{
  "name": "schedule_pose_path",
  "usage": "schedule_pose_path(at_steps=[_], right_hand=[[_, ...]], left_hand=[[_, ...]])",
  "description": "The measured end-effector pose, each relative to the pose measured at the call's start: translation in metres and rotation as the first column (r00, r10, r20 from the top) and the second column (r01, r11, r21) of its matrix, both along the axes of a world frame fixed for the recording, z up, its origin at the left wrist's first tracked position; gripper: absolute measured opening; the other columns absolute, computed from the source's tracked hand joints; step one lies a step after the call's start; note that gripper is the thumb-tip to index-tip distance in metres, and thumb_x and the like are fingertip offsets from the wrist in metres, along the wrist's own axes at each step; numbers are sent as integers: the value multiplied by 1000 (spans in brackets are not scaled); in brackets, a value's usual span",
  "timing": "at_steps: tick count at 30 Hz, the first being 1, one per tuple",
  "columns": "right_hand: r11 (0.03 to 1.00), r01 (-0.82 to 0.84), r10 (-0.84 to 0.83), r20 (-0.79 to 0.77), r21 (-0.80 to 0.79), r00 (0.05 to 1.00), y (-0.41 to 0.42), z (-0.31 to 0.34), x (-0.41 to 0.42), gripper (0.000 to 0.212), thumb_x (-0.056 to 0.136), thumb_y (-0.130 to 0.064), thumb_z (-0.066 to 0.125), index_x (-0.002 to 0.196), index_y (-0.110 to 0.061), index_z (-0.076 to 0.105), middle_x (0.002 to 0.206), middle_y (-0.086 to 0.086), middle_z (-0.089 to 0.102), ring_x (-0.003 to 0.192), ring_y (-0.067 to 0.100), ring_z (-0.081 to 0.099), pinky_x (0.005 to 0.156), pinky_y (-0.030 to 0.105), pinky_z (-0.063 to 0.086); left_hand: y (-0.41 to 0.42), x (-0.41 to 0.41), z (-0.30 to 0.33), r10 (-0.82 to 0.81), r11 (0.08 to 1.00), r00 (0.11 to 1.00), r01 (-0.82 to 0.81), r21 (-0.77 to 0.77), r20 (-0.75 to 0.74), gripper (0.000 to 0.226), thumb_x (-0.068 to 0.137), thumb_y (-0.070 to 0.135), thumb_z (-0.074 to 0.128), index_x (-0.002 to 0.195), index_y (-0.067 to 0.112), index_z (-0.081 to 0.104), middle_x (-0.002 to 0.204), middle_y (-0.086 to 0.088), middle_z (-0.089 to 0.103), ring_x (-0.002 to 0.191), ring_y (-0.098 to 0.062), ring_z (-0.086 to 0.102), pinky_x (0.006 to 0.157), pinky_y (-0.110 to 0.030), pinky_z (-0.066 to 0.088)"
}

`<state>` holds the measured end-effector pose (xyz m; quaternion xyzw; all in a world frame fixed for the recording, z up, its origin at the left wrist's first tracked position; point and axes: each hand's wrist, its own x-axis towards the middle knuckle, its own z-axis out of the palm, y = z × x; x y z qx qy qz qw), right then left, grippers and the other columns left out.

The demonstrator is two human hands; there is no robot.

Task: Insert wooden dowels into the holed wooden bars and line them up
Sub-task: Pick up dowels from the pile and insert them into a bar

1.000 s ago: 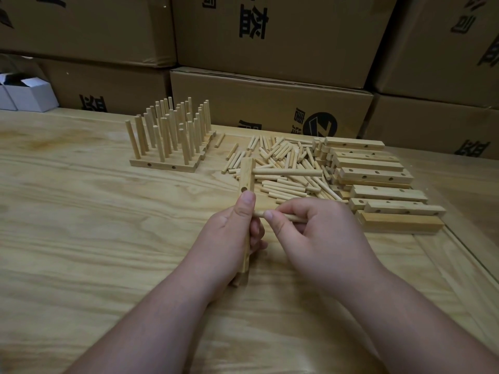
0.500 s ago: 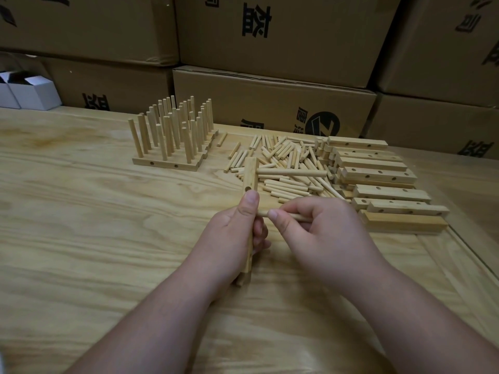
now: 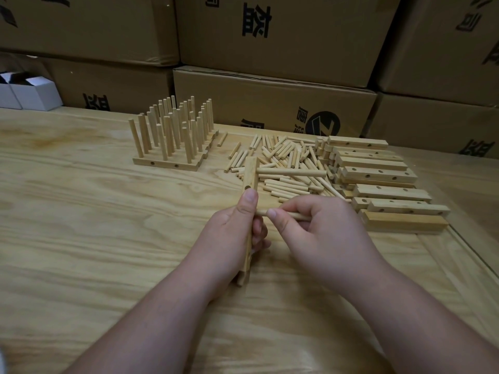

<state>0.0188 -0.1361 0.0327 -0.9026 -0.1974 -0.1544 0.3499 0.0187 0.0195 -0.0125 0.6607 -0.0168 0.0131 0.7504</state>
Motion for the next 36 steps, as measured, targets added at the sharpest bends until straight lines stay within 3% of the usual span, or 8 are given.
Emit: schedule_pose_path(at_steps=[5, 9, 14, 19, 22, 26, 31, 36], right_hand=[[1000, -3, 4, -43, 7, 999, -1, -3, 3, 22, 89, -49, 65, 69, -39, 65, 63, -30, 65, 61, -3, 63, 47, 10, 39], [998, 55, -55, -11, 33, 998, -2, -6, 6, 36, 83, -68, 52, 104, -40, 63, 74, -16, 62, 66, 0, 56, 56, 22, 39], [851, 42, 20, -112, 523, 994, -2, -19, 7, 39, 94, -62, 36, 105, -36, 64, 73, -12, 57, 64, 4, 51, 59, 28, 39], [987, -17, 67, -314, 161, 947, -1, -34, 17, 18, 98, -38, 55, 98, -35, 72, 92, -24, 65, 91, -13, 57, 77, 7, 40], [988, -154, 153, -280, 19, 948, 0, -38, 13, 25, 95, -44, 49, 96, -33, 72, 89, -15, 65, 93, -2, 58, 82, 22, 46], [981, -103, 157, -368, 162, 916, -2, -36, 14, 16, 97, -38, 58, 95, -35, 74, 91, -19, 71, 89, -1, 63, 80, 25, 48], [940, -131, 261, -420, 314, 869, 0, -32, 13, 24, 101, -32, 55, 95, -22, 76, 92, -1, 76, 94, 17, 69, 92, 44, 52], [904, -15, 196, -381, 428, 904, -2, -33, 15, 23, 99, -27, 59, 82, -23, 73, 69, -7, 71, 66, 8, 65, 69, 25, 48]], left_hand=[[1, 1, 1, 15, 999, 1000, -15, -48, -9, 61, 82, 75, 47, 50, 23, 55, 52, 0, 49, 48, -13, 51, 55, -18, 51], [1, 4, 2, 34, 989, 998, -42, -144, -54, 63, 87, 73, 48, 50, 22, 56, 52, -2, 47, 46, -15, 47, 56, -22, 52], [5, 9, 7, -29, 882, 984, -58, -468, -177, 63, 96, 67, 43, 56, 20, 53, 55, -2, 39, 44, -17, 34, 67, -36, 56], [8, 7, 11, -102, 812, 984, -4, -584, -149, 61, 94, 64, 44, 55, 18, 52, 54, -1, 38, 42, -15, 33, 55, -29, 54], [8, 6, 13, -104, 792, 987, 10, -610, -120, 48, 87, 58, 52, 64, 16, 49, 58, -2, 38, 44, -14, 34, 42, -22, 39], [9, 7, 13, -124, 794, 987, 39, -607, -99, 48, 85, 58, 53, 65, 15, 46, 58, -2, 37, 45, -15, 33, 44, -23, 33], [7, 2, 12, -260, 805, 963, 177, -566, -69, 56, 88, 62, 47, 58, 15, 49, 56, -4, 36, 43, -15, 35, 47, -23, 37], [5, 1, 12, -261, 795, 964, 181, -579, -57, 53, 90, 61, 49, 63, 15, 49, 58, -4, 38, 45, -16, 36, 62, -30, 38]])
